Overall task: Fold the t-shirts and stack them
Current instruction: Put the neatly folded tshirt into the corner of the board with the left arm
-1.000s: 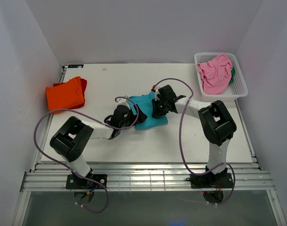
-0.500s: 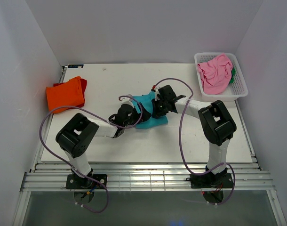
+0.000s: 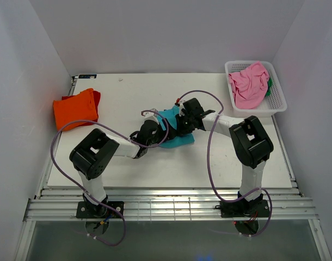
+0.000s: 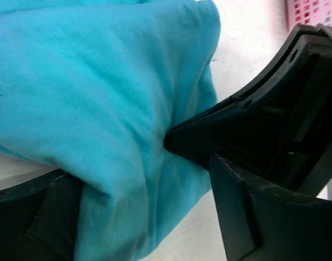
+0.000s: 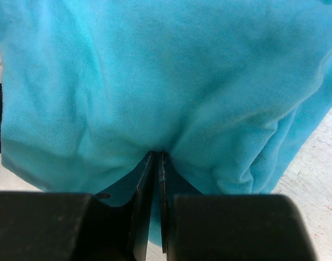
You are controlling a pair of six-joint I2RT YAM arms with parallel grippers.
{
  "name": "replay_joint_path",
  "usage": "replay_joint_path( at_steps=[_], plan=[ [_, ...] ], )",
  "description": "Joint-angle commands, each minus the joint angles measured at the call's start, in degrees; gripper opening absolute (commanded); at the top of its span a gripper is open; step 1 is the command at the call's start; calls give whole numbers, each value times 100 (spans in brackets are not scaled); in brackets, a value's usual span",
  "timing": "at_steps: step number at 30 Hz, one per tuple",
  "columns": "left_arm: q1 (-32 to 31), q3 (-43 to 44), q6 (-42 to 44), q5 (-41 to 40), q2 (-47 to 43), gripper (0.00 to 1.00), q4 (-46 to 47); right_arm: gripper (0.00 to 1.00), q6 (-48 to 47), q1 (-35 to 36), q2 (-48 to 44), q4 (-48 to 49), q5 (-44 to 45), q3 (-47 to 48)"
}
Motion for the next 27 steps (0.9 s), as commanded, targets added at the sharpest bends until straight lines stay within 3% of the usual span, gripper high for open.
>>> replay_joint_path(
  at_steps=[1, 9, 16, 19, 23, 27],
  plan=[
    [-112, -104, -52, -123, 236, 88, -677, 13, -61, 40, 71, -320, 180, -135],
    [-112, -78, 53, -369, 429, 48, -685, 13, -52, 49, -43, -276, 136, -223],
    [-103, 19, 141, -430, 623, 31, -677, 13, -61, 111, -114, -250, 83, -337],
    [-112, 37, 220, -518, 614, 1, -746, 13, -87, 120, -158, -259, 74, -364],
    [-112, 107, 395, -974, 264, 0, -1255, 27, -122, 155, -464, -215, 285, -443],
    [-112, 388, 747, -1913, -378, 0, -2107, 30, -157, 172, -1097, -241, 663, -505]
  ],
)
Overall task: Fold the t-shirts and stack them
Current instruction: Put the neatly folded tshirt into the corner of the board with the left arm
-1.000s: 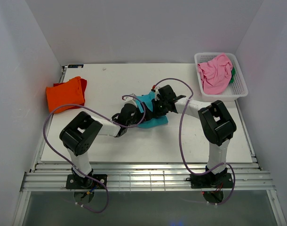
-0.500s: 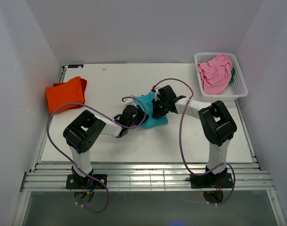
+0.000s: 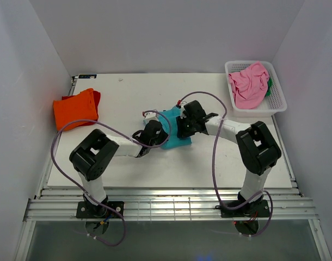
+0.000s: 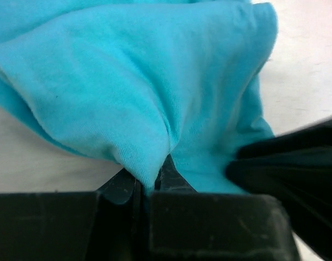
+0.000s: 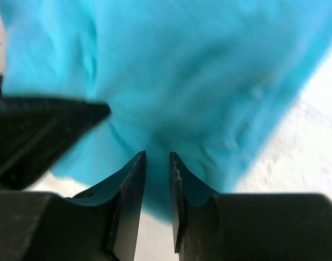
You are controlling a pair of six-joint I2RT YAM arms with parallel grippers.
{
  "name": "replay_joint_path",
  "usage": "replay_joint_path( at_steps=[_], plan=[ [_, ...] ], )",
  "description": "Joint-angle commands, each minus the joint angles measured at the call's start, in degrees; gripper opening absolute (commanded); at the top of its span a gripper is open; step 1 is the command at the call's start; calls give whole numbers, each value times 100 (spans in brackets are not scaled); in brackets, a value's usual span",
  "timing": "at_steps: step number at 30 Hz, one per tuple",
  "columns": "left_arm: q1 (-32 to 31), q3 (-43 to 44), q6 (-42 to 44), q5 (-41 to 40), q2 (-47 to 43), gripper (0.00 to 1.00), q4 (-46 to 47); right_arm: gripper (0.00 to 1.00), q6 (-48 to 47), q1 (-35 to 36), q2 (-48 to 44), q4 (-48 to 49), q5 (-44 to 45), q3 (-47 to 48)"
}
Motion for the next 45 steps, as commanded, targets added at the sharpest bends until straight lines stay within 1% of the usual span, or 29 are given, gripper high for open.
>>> replay_joint_path(
  at_steps=[1, 2, 4, 5, 6, 7, 9, 14, 18, 19, 25, 27, 33, 38, 41, 43, 45],
  plan=[
    [43, 248, 596, -1139, -660, 0, -1729, 31, -142, 39, -841, -339, 477, -44],
    [61, 371, 693, -1280, -749, 0, -1933, 33, -160, 39, -957, -470, 574, -8],
    [122, 749, 904, -1518, -881, 0, -2442, 33, -178, 39, -1159, -603, 758, 53],
    [218, 881, 1079, -1562, -951, 0, -2654, 33, -204, 39, -1352, -664, 759, 88],
    [280, 1004, 1150, -1589, -978, 0, -2821, 34, -213, 39, -1441, -743, 960, 80],
    [498, 1362, 1508, -1598, -1013, 0, -3188, 34, -239, 39, -1772, -814, 1109, 19],
    [553, 1487, 1590, -1607, -1005, 0, -3305, 34, -239, 30, -1854, -823, 1154, -16],
    [948, 1901, 2108, -1493, -777, 0, -3745, 34, -274, 39, -2258, -806, 1172, -306],
    [1326, 2139, 2337, -1168, -566, 0, -4044, 34, -318, 30, -2452, -762, 1251, -482],
    [1501, 2252, 2381, -1115, -522, 0, -4088, 34, -336, 30, -2461, -762, 1252, -509],
    [2187, 2806, 2698, -368, -162, 0, -4607, 34, -415, 30, -2566, -709, 1208, -693],
    [2311, 2973, 2724, -132, -109, 0, -4817, 34, -424, 30, -2575, -700, 1173, -711],
    [2443, 3097, 2742, 203, 243, 0, -5222, 34, -433, 30, -2628, -630, 1067, -781],
    [2443, 2957, 2488, 257, 463, 0, -5293, 34, -433, 30, -2646, -630, 1058, -799],
    [2443, 2834, 2382, 335, 533, 0, -5284, 34, -398, 39, -2672, -385, 953, -904],
    [2443, 2694, 2303, 397, 525, 0, -5214, 34, -292, 30, -2663, -25, 847, -940],
    [2443, 2561, 2276, 572, 481, 0, -5065, 34, -178, 30, -2585, 230, 453, -931]
  ],
)
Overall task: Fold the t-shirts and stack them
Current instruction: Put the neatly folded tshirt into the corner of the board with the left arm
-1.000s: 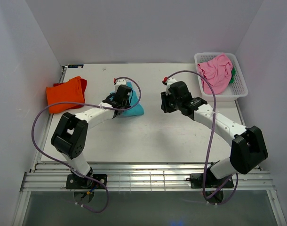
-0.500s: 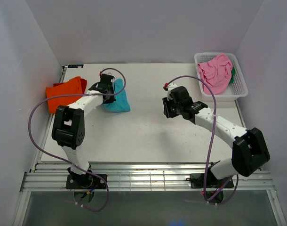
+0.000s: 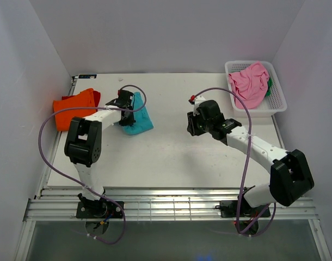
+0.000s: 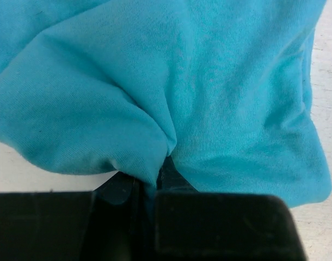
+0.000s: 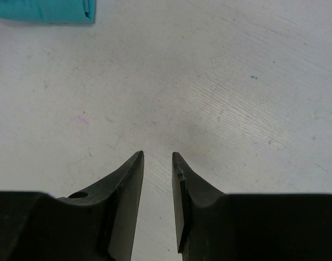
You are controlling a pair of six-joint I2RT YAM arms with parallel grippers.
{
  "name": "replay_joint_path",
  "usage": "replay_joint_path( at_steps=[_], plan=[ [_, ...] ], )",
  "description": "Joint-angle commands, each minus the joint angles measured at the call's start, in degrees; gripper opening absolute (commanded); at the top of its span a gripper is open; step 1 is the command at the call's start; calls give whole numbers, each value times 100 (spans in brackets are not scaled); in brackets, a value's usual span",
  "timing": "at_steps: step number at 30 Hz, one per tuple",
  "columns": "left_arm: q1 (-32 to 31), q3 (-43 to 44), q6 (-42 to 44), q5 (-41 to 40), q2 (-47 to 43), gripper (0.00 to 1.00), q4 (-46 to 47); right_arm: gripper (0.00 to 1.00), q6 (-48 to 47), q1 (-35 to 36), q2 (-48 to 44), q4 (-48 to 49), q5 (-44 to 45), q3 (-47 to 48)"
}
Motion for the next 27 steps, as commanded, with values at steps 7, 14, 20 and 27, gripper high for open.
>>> replay_joint_path(
  at_steps=[7, 14, 20, 27],
  plan=[
    [-90, -948, -231, 1171, -373, 0, 369, 34, 416, -7, 779, 1024, -954, 556],
    [-591, -1765, -398, 1304, -672, 0, 834, 34, 460, -7, 1543, 1095, -1376, 1039],
    [-1206, -2389, -600, 1260, -900, 0, 1037, 34, 390, -16, 1974, 1148, -1578, 1566],
    [-1988, -2978, -1118, 1163, -1331, 0, 1222, 34, 513, -16, 2520, 1236, -1903, 1883]
  ],
)
